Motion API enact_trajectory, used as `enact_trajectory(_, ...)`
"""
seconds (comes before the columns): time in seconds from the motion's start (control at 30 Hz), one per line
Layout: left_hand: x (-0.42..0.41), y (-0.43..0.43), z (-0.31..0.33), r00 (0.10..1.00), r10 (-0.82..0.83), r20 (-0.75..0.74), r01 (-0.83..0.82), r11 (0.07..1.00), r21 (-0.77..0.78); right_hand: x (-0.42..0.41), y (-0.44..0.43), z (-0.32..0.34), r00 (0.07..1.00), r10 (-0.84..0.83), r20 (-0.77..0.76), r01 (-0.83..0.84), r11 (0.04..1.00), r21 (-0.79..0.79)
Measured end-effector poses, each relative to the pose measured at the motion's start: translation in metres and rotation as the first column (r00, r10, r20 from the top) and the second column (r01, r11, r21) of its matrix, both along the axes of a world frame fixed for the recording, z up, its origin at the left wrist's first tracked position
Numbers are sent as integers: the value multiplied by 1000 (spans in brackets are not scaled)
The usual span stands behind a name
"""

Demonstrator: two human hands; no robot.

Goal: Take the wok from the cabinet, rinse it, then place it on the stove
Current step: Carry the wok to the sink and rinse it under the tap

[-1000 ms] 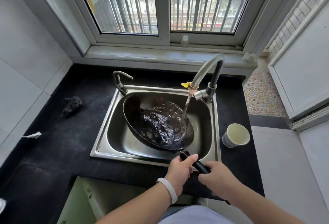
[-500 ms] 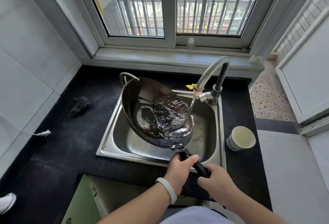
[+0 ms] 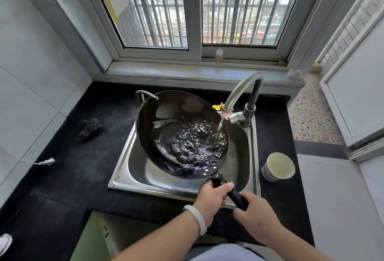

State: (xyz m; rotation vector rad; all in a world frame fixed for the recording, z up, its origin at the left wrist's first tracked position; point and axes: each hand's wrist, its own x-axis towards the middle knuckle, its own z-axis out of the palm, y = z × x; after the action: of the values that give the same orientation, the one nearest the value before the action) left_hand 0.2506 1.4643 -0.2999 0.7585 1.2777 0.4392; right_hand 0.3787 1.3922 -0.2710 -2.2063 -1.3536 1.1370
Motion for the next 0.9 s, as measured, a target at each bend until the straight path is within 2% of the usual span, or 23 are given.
enact_trajectory(0.23, 18, 13, -6, 999, -32, -31, 30, 998, -60, 18, 8, -12, 989, 76, 123, -76, 997, -5)
enact_trajectory(0.6, 33, 45, -10, 1000, -8, 15, 11, 986, -165, 24, 30, -22, 952, 118, 283, -137, 990, 46)
enact_trajectory(0.77, 41, 54, -14, 998, 3, 59, 10, 977, -211, 30, 36, -22, 914, 125, 385, -156, 986, 50)
enact_trajectory(0.9, 45, 56, -17, 997, 6, 71, 9, 977, -215, 36, 36, -23, 838, 168, 520, -241, 968, 76)
